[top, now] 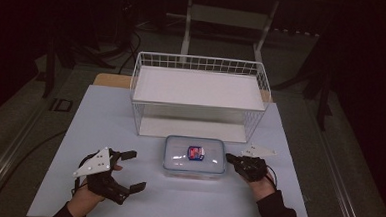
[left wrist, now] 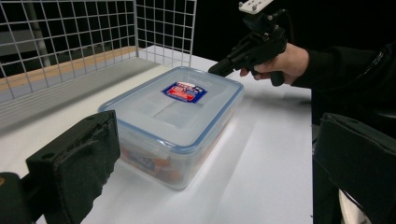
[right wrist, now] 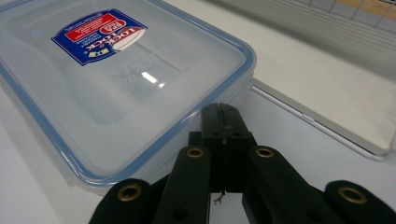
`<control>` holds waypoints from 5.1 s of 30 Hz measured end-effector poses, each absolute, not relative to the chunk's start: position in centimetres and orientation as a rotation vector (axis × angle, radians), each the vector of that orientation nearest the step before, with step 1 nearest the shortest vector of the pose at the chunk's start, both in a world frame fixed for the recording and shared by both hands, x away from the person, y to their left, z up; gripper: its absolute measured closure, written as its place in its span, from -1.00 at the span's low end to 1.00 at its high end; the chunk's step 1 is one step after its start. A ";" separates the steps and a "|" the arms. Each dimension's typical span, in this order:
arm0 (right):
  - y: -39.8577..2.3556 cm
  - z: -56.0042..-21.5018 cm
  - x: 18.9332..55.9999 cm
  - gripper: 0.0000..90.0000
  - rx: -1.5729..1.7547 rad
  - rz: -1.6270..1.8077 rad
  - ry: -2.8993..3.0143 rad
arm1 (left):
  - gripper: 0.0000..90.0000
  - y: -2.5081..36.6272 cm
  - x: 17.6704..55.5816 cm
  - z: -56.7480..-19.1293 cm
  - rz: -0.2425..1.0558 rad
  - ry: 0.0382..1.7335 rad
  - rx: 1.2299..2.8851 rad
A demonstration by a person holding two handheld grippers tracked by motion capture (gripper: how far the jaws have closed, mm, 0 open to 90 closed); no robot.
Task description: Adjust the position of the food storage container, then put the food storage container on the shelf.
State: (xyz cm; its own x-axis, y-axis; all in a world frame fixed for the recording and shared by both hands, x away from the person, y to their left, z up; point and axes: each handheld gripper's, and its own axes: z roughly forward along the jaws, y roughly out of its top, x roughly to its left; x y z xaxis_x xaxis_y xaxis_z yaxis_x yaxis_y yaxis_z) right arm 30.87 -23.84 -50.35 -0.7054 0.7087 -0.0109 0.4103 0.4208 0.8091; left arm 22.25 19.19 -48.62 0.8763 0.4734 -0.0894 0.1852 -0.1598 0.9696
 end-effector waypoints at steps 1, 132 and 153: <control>-23.7 -50.4 30.9 1.00 0.962 1.184 2.331 | -0.99 19.2 22.2 -48.6 0.272 0.505 1.737; -22.5 -47.9 28.8 -0.71 1.020 1.394 2.290 | 0.01 16.2 35.5 -52.6 -0.627 1.300 1.700; -23.4 -50.9 32.2 -0.43 1.490 1.549 2.529 | 0.22 16.3 33.4 -51.4 -0.530 1.183 1.760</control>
State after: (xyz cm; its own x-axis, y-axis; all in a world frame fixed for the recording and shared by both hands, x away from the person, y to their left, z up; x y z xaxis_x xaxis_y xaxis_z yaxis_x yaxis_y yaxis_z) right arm 32.18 -23.41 -50.94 -0.5843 0.5965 0.5502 0.7612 0.1679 0.6264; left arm 33.41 16.31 -51.45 0.4458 0.4892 -0.7496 0.8850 -0.1152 0.4511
